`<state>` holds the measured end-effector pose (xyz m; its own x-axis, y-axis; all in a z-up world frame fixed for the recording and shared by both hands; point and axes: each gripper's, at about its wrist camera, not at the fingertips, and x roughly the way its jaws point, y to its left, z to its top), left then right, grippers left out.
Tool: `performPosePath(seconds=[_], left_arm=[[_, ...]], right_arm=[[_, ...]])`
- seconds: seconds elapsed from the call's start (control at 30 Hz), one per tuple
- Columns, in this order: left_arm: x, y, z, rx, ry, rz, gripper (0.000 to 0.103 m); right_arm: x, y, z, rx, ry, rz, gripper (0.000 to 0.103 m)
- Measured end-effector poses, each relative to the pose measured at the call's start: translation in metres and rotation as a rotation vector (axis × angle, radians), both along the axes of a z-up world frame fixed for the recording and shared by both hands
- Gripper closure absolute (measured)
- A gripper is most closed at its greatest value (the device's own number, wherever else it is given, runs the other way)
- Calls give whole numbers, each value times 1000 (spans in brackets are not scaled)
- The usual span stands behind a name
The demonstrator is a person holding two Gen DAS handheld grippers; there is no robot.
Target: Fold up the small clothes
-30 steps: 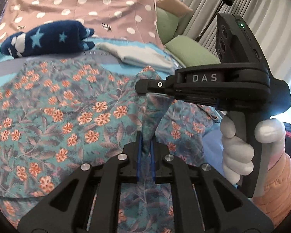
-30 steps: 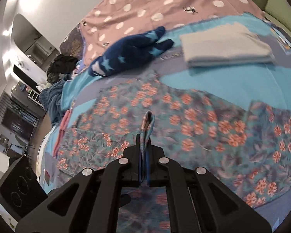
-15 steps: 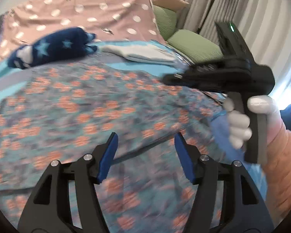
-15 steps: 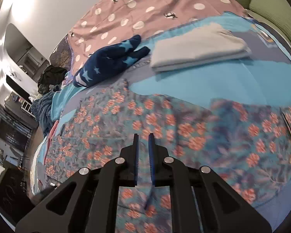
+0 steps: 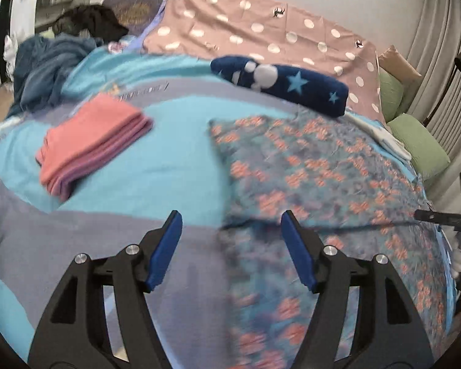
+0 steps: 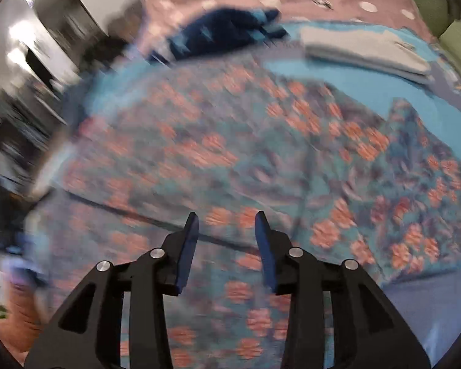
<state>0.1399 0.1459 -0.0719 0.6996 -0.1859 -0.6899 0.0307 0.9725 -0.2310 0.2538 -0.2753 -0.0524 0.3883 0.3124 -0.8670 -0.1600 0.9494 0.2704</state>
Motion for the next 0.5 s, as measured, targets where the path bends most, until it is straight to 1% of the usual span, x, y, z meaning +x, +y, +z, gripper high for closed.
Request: performPosePath(seconds=[0.03, 0.1, 0.13, 0.17, 0.23, 0.27, 0.3, 0.37, 0.43, 0.5], left_arm=[[2, 3, -4, -3, 9, -8, 35], [7, 5, -11, -8, 31, -28, 37], [11, 5, -14, -9, 42, -39, 37], [13, 3, -15, -11, 44, -56, 38], [20, -5, -18, -10, 41, -91, 42], [23, -6, -18, -11, 42, -107, 45], [30, -8, -19, -15, 48, -122, 52], [38, -10, -24, -34, 71, -144, 60], [37, -6, -26, -71, 66, -147, 61], [34, 0, -28, -118, 52, -148, 62]], right_arm=[[2, 1, -2, -21, 7, -9, 65], [6, 7, 4, -60, 11, -45, 65], [9, 11, 11, -99, 1, -72, 65], [11, 20, 24, -119, -31, -78, 65], [16, 41, 43, -96, -77, -33, 64], [20, 51, 51, -86, -88, -7, 63], [26, 70, 60, -76, -99, 35, 62], [40, 108, 72, -63, -103, 115, 59], [59, 152, 77, -64, -95, 208, 56], [74, 192, 74, -87, -86, 269, 56]])
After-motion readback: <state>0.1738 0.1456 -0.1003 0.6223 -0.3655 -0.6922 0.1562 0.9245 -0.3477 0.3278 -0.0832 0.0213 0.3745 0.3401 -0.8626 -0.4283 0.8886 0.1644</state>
